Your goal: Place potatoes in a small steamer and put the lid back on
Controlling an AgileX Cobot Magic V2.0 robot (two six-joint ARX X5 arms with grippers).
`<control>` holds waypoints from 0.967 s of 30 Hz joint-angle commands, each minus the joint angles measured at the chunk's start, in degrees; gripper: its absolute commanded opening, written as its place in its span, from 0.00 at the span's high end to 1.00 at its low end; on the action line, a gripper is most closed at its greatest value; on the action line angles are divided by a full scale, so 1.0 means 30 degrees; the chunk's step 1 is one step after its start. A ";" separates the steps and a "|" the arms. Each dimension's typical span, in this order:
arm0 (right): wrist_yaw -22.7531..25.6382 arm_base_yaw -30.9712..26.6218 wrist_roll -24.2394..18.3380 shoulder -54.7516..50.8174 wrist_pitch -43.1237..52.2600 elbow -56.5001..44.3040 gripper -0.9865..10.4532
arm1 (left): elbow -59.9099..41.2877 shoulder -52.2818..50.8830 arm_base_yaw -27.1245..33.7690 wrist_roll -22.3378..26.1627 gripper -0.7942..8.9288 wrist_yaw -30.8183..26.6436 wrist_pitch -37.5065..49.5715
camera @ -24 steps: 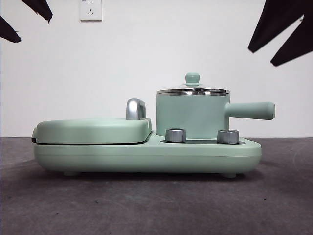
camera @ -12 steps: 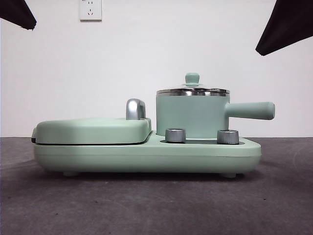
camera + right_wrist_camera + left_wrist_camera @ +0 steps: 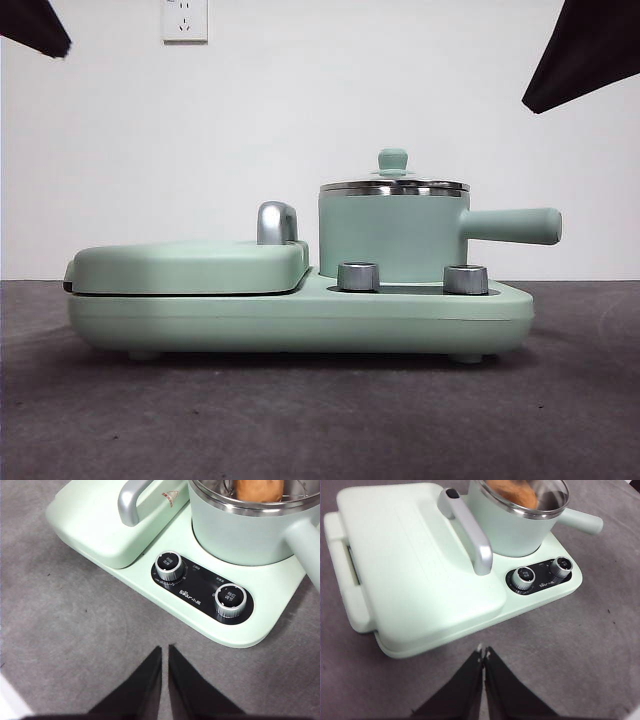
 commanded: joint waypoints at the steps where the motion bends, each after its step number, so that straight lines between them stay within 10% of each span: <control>1: -0.0007 0.0153 0.0036 0.0080 0.0211 0.0058 0.90 | -0.1384 -0.1552 0.1035 0.2579 0.91 -0.0262 0.1603; 12: -0.0007 0.0153 0.0036 0.0080 0.0226 0.0058 0.90 | -1.1555 -1.0375 0.8386 0.3118 0.91 -0.0284 0.9741; 29: -0.0007 0.0153 0.0036 0.0087 0.1260 0.0058 0.90 | -1.4979 -1.2976 0.9107 0.2725 0.91 -0.0248 0.8714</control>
